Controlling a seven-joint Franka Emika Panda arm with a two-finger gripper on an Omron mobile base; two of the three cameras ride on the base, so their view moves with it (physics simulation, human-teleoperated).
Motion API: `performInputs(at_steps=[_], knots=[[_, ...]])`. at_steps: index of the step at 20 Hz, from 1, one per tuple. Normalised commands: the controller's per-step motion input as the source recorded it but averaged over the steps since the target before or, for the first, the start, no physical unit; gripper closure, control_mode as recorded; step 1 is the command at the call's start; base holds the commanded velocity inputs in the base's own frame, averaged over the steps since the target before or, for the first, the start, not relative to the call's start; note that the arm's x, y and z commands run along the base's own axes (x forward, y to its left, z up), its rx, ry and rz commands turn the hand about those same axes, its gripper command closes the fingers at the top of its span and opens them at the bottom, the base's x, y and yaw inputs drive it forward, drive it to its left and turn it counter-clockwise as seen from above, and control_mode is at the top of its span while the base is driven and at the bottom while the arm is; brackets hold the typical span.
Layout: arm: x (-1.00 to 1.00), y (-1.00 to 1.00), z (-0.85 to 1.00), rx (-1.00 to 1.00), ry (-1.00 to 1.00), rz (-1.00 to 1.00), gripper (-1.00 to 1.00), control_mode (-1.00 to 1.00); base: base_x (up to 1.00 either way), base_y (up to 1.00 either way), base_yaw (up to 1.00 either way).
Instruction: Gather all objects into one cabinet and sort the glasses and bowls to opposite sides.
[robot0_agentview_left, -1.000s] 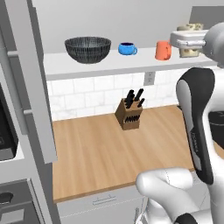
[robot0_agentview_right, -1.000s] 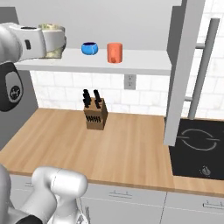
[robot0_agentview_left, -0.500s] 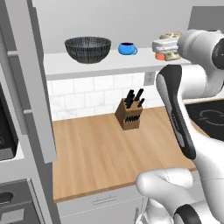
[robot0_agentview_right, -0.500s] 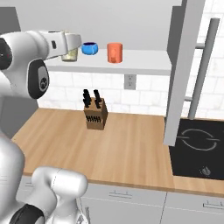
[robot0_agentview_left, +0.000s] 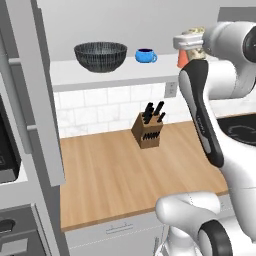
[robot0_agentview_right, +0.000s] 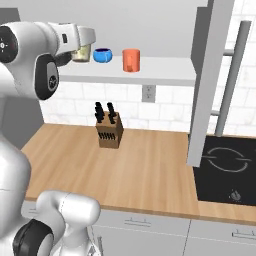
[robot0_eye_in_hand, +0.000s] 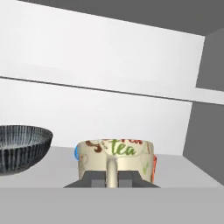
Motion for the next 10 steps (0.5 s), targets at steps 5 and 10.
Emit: performInputs(at_steps=[5,10], knots=[[0.42,-0.13,-0.06,0.00,-0.16,0.00,1.00,-1.00,0.00,0.00,0.00],[0.12,0.01,0.00,0.02,0.03,0.00,1.00,-1.00,0.00,0.00,0.00]])
